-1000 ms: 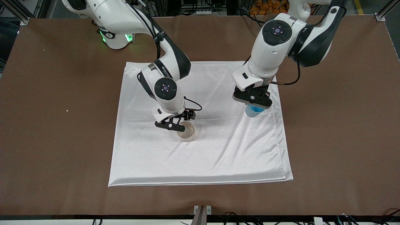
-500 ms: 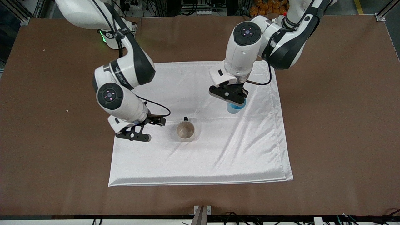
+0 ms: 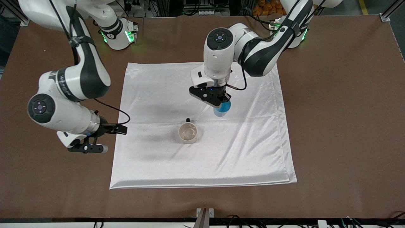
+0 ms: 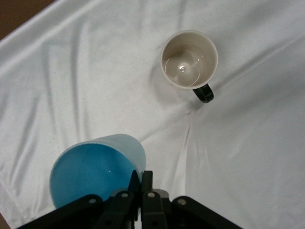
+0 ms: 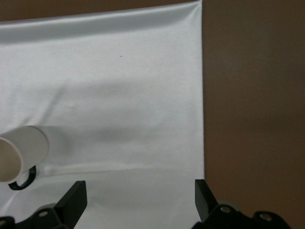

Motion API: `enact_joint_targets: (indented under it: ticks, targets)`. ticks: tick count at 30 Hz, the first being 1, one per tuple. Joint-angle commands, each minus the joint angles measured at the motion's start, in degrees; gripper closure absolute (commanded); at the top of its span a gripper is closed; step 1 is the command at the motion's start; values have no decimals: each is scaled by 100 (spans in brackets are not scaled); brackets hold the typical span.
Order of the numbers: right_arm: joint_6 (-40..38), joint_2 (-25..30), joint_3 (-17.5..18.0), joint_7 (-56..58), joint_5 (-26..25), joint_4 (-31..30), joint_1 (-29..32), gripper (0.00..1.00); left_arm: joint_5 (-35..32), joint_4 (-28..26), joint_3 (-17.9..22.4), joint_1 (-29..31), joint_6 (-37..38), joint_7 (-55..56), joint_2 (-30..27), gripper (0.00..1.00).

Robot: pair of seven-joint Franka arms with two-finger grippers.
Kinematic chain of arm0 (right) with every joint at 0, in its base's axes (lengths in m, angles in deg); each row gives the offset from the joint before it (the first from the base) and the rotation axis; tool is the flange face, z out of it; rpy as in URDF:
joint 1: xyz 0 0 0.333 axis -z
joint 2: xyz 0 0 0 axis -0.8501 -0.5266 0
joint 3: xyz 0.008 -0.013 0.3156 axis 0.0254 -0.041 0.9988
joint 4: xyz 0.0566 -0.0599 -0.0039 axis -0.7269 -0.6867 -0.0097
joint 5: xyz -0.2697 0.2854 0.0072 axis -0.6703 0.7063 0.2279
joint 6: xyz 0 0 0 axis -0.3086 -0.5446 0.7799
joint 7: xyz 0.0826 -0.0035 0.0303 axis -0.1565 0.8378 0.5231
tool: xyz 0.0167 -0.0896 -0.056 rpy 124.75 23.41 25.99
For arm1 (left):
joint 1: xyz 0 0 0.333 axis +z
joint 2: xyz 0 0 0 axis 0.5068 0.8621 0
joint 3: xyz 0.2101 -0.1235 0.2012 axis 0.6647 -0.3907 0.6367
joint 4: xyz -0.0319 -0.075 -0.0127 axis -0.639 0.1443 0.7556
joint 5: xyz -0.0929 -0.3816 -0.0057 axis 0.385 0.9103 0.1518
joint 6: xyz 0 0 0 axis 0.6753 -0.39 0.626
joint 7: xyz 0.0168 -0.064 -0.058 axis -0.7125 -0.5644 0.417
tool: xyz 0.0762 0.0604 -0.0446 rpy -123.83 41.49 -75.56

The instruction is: Place blue cup into white mug on cloth

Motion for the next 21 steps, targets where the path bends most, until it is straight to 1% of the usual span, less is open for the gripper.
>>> enact_joint_targets:
  ticks: [1, 5, 10, 12, 16, 21]
  targets:
    - [-196, 329, 98, 724, 77, -262, 549, 0, -188, 580, 184, -352, 118, 103, 439, 100]
    - [-311, 548, 72, 769, 33, -393, 629, 0, -188, 720, 439, -668, 57, 112, 580, 100]
    - [-338, 952, 36, 760, -20, -850, 637, 0, -179, 914, 922, -1134, -118, 85, 765, 100]
    - [-346, 979, 36, 777, -20, -860, 655, 0, -170, 949, 993, -1178, -224, 85, 817, 100]
    - [-477, 1137, 36, 769, -29, -851, 664, 0, -170, 1107, 1011, -1187, -409, 85, 984, 100]
    - [-557, 1392, 36, 769, -186, -842, 725, 0, -170, 1300, 1002, -1196, -707, 59, 1204, 100]
